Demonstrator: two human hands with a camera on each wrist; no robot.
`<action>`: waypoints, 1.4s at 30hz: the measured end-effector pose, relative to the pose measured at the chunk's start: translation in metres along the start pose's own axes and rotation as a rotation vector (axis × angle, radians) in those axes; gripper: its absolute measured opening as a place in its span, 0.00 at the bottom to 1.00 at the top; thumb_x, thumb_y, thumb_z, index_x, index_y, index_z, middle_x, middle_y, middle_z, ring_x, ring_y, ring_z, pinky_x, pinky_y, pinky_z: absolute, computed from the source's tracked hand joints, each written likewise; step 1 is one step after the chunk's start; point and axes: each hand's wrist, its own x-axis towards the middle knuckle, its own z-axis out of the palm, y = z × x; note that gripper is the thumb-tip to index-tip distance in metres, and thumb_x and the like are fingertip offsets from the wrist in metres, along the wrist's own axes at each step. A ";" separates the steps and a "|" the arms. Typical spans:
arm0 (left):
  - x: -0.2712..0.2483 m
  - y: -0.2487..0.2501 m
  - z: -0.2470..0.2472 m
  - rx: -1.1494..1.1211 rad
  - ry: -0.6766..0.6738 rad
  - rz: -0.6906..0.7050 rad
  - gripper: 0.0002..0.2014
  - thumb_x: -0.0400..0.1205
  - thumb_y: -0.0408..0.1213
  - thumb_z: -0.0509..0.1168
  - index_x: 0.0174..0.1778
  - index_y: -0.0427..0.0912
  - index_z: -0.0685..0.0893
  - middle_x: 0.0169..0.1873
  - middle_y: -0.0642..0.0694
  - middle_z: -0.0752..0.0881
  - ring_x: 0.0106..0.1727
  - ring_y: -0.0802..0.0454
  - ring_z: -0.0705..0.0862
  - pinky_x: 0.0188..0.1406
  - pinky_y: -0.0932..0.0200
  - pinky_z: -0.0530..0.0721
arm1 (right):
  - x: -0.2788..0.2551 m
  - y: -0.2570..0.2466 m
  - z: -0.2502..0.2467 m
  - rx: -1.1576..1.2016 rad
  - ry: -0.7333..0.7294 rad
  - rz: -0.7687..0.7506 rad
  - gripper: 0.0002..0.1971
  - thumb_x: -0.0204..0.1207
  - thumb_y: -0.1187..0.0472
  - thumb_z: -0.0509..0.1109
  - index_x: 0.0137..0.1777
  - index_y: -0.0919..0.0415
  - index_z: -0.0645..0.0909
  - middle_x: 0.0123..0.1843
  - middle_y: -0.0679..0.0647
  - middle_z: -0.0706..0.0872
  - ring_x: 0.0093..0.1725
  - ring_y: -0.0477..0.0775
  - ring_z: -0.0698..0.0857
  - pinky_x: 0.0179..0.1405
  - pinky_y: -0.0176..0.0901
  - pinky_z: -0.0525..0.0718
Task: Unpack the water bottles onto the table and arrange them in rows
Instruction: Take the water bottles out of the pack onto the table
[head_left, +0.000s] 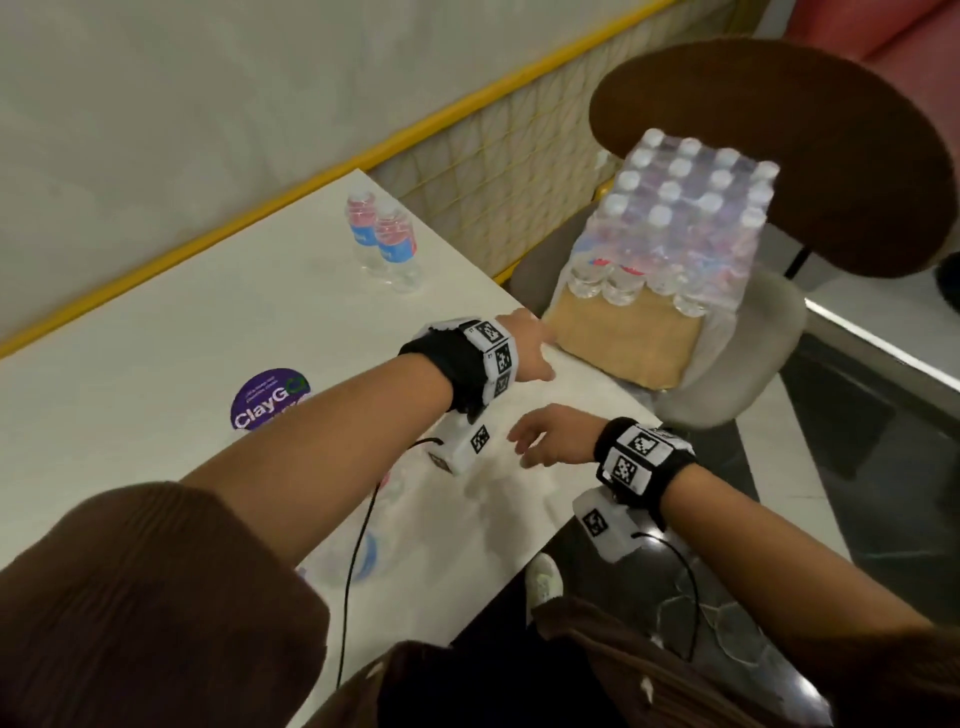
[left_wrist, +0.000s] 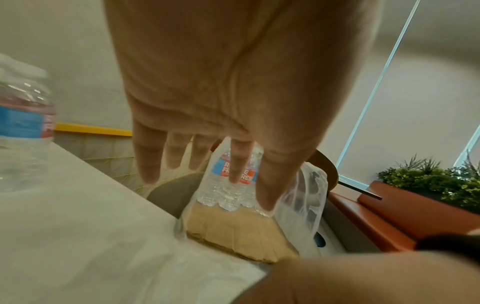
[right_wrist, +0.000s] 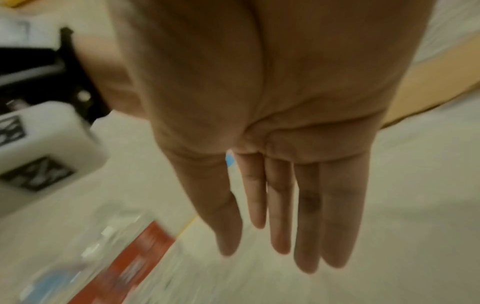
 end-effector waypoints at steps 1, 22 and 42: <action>0.011 0.008 -0.003 -0.008 0.040 0.000 0.33 0.80 0.49 0.65 0.81 0.52 0.62 0.82 0.37 0.55 0.80 0.36 0.62 0.77 0.48 0.68 | -0.001 0.011 -0.014 0.084 0.059 0.030 0.20 0.74 0.65 0.72 0.67 0.65 0.78 0.54 0.56 0.86 0.45 0.50 0.83 0.48 0.44 0.85; 0.095 0.028 -0.042 -0.269 0.251 -0.038 0.40 0.76 0.40 0.71 0.82 0.51 0.59 0.79 0.35 0.59 0.77 0.40 0.69 0.72 0.55 0.70 | 0.022 0.050 -0.183 0.774 0.582 0.438 0.31 0.73 0.29 0.59 0.65 0.53 0.73 0.56 0.63 0.81 0.45 0.62 0.81 0.37 0.50 0.79; 0.068 0.003 -0.042 -0.157 -0.083 -0.121 0.28 0.67 0.39 0.79 0.52 0.45 0.66 0.36 0.46 0.77 0.31 0.48 0.79 0.29 0.57 0.78 | 0.074 0.068 -0.208 0.588 0.567 0.365 0.31 0.73 0.40 0.68 0.72 0.52 0.69 0.59 0.62 0.80 0.44 0.63 0.83 0.35 0.52 0.82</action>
